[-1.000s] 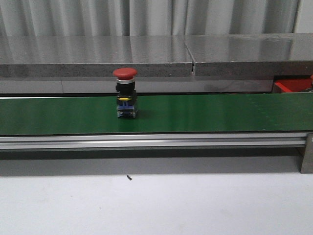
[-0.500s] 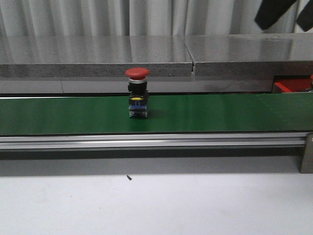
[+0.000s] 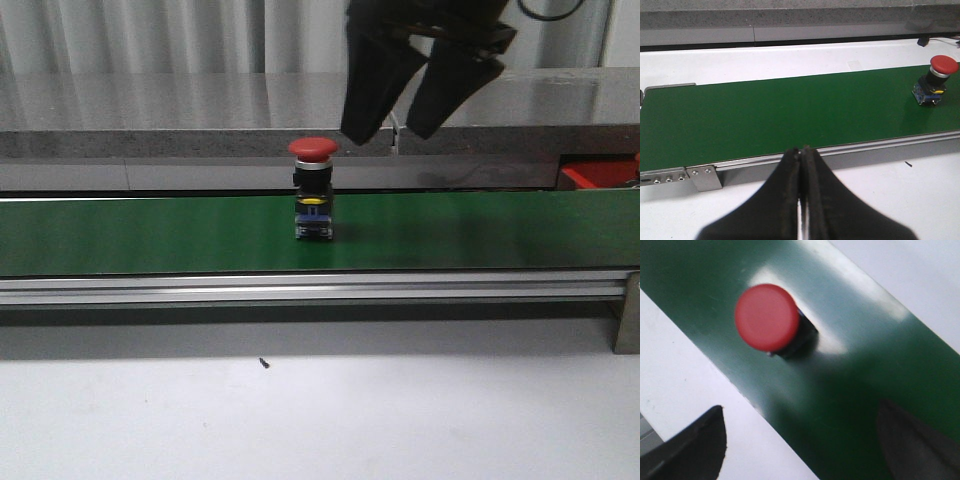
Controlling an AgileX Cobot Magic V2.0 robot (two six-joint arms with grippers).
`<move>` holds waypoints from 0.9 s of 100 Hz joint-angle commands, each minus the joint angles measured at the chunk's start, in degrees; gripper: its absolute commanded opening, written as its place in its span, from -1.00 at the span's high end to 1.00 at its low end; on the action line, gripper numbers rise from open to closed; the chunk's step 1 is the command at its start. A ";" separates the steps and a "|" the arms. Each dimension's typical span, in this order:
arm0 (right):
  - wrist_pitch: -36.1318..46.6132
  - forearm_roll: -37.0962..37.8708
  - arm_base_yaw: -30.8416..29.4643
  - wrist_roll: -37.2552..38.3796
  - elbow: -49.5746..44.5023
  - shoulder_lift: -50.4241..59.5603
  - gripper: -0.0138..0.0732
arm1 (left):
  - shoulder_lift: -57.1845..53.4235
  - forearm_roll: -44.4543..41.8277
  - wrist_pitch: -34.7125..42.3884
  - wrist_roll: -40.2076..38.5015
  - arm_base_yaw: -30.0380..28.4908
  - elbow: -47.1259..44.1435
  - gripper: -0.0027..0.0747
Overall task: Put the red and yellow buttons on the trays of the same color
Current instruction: 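Move the right gripper back over the red button on the belt, then lower the right gripper onto the red button and grasp it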
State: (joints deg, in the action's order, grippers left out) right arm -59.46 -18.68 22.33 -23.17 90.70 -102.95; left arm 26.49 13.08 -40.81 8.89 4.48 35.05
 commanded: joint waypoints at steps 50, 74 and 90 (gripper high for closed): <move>2.70 -2.43 1.38 -1.63 10.28 -7.87 -0.14 | 0.23 0.99 3.87 0.08 0.45 1.55 0.98; 2.90 -1.17 1.30 -1.63 10.28 -7.59 0.72 | 0.23 0.99 3.87 0.08 0.45 1.55 0.98; 3.85 -0.64 -0.08 -1.34 10.28 -4.97 0.84 | 0.23 0.99 3.87 0.08 0.45 1.55 0.98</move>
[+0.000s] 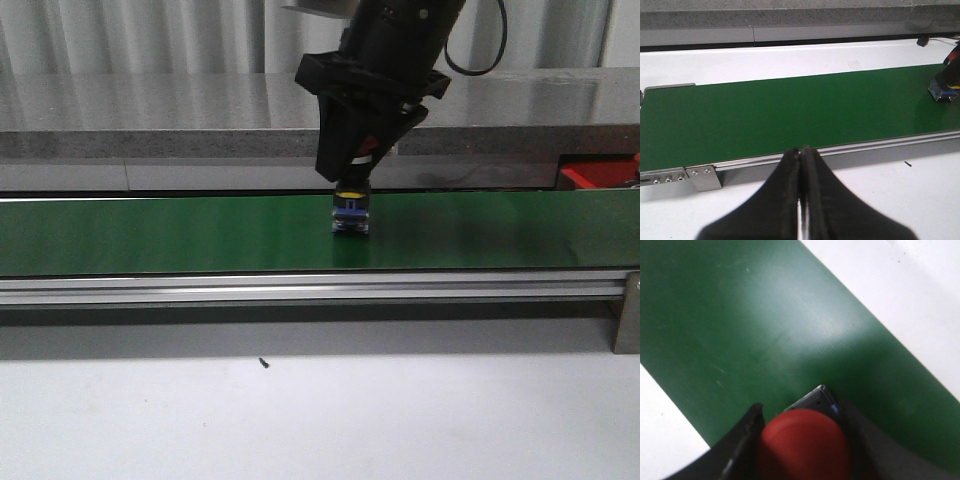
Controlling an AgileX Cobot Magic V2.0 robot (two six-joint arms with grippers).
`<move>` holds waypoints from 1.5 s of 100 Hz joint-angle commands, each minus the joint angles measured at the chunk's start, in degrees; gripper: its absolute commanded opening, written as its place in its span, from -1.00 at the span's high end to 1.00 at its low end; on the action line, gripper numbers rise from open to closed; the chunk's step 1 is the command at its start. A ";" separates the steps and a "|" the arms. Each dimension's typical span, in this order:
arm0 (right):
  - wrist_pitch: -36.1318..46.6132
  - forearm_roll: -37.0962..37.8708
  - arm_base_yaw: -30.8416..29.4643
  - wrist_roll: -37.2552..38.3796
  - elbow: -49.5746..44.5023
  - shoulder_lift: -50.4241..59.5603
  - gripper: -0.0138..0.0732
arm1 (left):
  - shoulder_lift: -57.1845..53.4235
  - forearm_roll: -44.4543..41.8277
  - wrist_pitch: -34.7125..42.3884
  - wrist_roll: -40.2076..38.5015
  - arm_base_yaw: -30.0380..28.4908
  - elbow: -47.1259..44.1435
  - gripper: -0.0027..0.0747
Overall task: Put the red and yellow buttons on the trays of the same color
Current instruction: 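Lower the right gripper onto the red button and grasp it, then carry the red button into the red tray and open the right gripper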
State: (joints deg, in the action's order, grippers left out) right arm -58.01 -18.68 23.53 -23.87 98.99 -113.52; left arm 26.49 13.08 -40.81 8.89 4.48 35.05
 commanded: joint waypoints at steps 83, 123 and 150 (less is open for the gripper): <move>5.65 -0.37 -37.59 1.53 1.79 12.95 0.84 | 0.23 0.99 3.87 0.08 0.45 1.55 0.98; 9.18 -0.37 -45.86 4.28 1.61 7.79 0.84 | 0.23 0.99 3.87 0.08 0.45 1.55 0.98; 14.34 -0.37 -46.58 4.28 1.61 1.14 0.84 | 0.23 0.99 3.87 0.08 0.45 1.55 0.98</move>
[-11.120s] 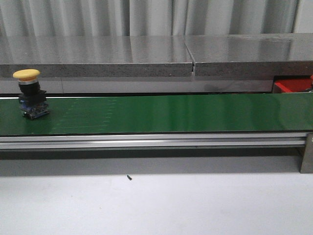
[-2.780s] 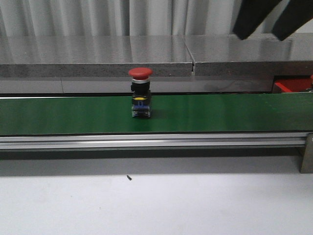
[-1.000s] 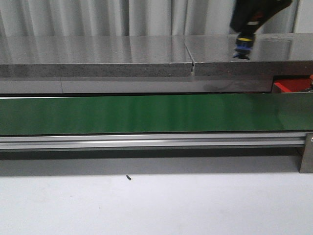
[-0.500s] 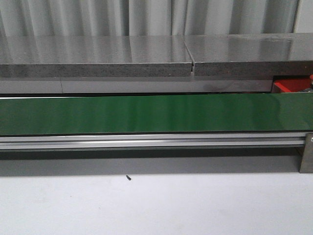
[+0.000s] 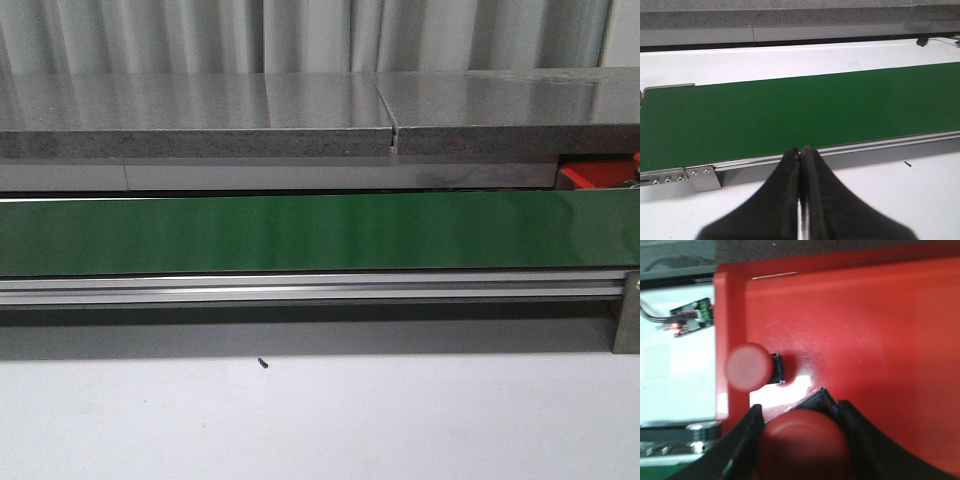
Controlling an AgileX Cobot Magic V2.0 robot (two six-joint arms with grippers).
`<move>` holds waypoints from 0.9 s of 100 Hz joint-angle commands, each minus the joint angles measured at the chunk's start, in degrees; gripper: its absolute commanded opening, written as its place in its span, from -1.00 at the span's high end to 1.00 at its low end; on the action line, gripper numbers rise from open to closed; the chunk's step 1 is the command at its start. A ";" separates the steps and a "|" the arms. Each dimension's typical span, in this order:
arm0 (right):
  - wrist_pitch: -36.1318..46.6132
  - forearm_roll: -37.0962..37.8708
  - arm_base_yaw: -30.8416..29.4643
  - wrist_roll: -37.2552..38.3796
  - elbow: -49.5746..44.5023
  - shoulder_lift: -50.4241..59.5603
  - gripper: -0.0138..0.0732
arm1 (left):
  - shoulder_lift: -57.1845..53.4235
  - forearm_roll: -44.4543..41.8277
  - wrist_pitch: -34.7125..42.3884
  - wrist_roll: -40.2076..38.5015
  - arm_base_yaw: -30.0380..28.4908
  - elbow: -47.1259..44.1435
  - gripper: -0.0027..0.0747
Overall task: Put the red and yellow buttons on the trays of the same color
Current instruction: 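Carry the red button into the red tray and open the right gripper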
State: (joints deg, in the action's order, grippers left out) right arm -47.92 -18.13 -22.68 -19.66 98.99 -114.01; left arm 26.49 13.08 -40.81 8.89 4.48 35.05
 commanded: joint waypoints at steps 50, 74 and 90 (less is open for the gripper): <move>10.02 -1.41 -0.37 0.19 1.88 -5.10 0.84 | 0.23 0.99 3.87 0.08 0.45 1.55 0.98; 13.60 -1.41 -0.37 1.63 1.88 -6.04 0.84 | 0.23 0.99 3.87 0.08 0.45 1.55 0.98; 14.74 -1.41 -0.37 2.03 1.88 -6.73 0.84 | 0.23 0.99 3.87 0.08 0.45 1.55 0.98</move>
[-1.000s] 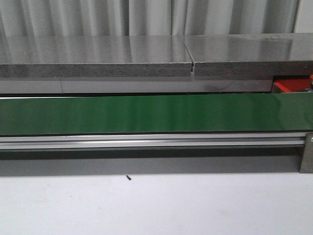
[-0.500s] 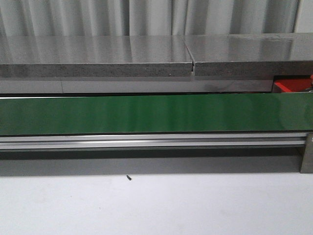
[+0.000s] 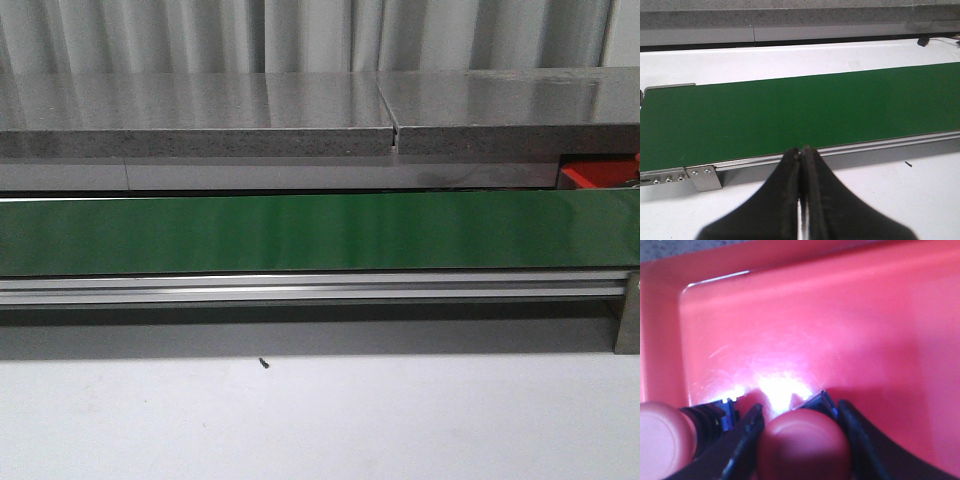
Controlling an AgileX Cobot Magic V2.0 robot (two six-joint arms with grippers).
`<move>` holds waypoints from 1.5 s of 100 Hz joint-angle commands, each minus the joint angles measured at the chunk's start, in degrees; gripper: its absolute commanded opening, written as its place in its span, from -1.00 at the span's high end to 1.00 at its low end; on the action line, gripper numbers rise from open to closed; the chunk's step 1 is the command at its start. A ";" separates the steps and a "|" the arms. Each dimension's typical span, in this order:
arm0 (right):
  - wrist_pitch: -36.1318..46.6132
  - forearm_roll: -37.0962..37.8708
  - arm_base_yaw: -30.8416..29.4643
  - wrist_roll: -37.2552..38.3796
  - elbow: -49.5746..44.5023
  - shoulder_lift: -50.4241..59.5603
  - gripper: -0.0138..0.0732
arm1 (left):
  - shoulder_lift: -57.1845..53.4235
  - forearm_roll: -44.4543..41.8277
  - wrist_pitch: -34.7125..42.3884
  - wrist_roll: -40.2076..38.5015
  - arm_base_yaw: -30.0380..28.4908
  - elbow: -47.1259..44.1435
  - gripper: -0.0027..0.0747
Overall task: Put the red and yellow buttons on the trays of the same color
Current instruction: 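Carry the red button into the red tray and open the right gripper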
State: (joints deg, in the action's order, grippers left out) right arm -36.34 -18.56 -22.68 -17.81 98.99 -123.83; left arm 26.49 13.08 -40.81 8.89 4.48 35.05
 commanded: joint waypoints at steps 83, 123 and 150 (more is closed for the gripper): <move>2.21 -0.98 -0.37 0.18 1.82 6.84 -0.50 | 0.23 0.99 3.87 0.08 0.45 1.55 0.98; 2.36 -0.78 -0.37 0.18 -3.34 19.37 -0.50 | 0.23 0.99 3.87 0.08 0.45 1.55 0.98; 5.94 0.54 -0.37 -0.91 -15.44 33.36 -0.31 | 0.23 0.99 3.87 0.08 0.45 1.55 0.98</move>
State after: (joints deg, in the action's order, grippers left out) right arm -35.26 -18.06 -22.68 -17.85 85.34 -97.40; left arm 26.49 13.08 -40.81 8.89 4.48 35.05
